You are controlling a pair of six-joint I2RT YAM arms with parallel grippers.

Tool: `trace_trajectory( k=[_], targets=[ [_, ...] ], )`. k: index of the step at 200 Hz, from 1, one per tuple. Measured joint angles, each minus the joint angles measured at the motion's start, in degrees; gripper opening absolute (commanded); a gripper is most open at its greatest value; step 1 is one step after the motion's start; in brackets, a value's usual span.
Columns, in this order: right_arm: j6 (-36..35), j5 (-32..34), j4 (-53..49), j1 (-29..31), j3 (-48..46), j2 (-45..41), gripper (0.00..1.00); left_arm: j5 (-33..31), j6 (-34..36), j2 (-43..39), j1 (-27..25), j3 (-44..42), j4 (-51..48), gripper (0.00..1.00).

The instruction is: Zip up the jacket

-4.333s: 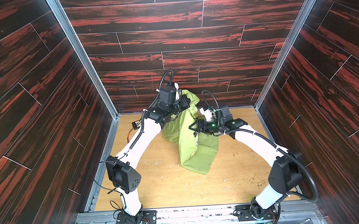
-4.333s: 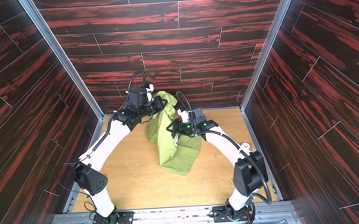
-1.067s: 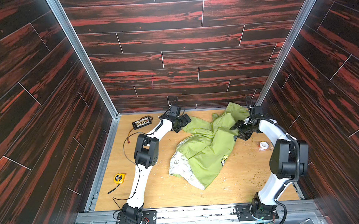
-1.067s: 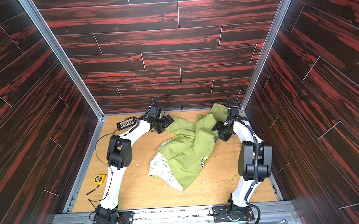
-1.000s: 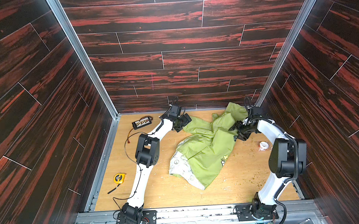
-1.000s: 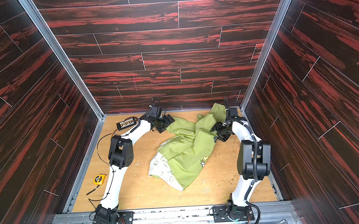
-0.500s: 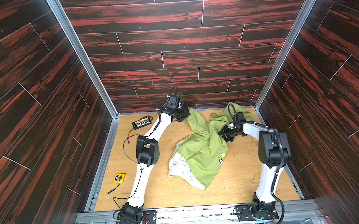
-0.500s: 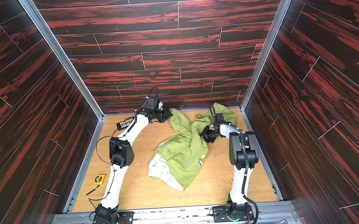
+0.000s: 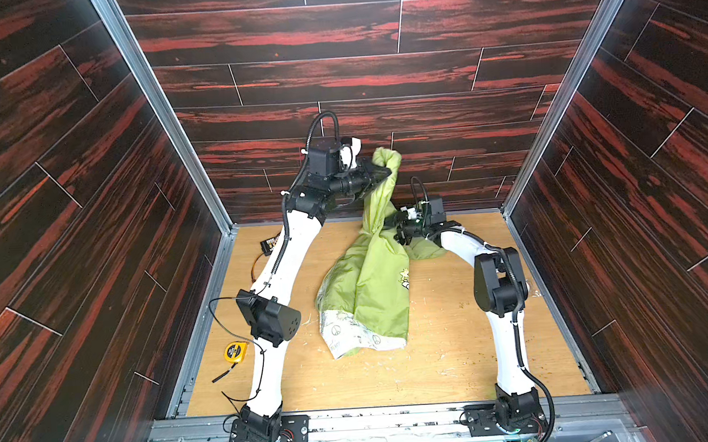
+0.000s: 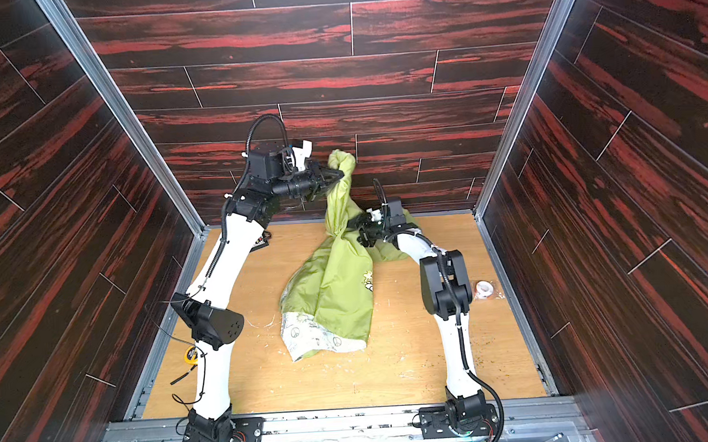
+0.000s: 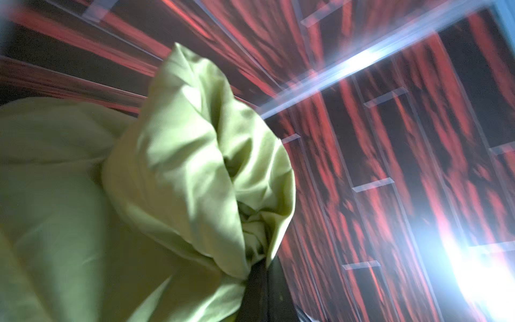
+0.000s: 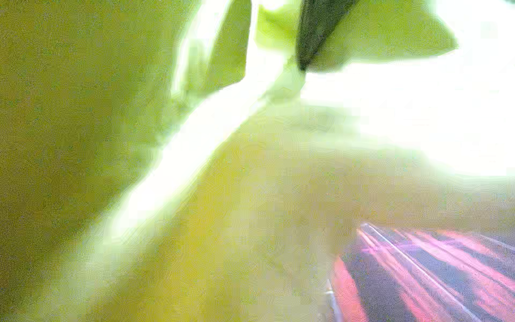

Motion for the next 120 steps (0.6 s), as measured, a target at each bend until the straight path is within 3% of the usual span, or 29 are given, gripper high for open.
trace_trajectory(
  k=[29,54,92,120],
  targets=[
    [-8.50,6.05,-16.35,-5.57,0.90,-2.05,0.71,1.99,-0.74,0.26,-3.54,-0.02,0.15,0.00],
    [-16.31,12.20,-27.17,-13.97,-9.73,-9.22,0.71,3.34,-1.51,0.98,-6.05,0.31,1.01,0.00],
    [-23.50,17.00,-34.86,-26.18,-25.90,-24.76,0.71,4.39,-2.84,3.58,-9.81,1.20,2.21,0.00],
    [-26.88,17.51,-37.38,-28.35,-27.54,-33.57,0.71,5.05,-3.06,6.14,-13.20,1.29,2.84,0.00]
  ],
)
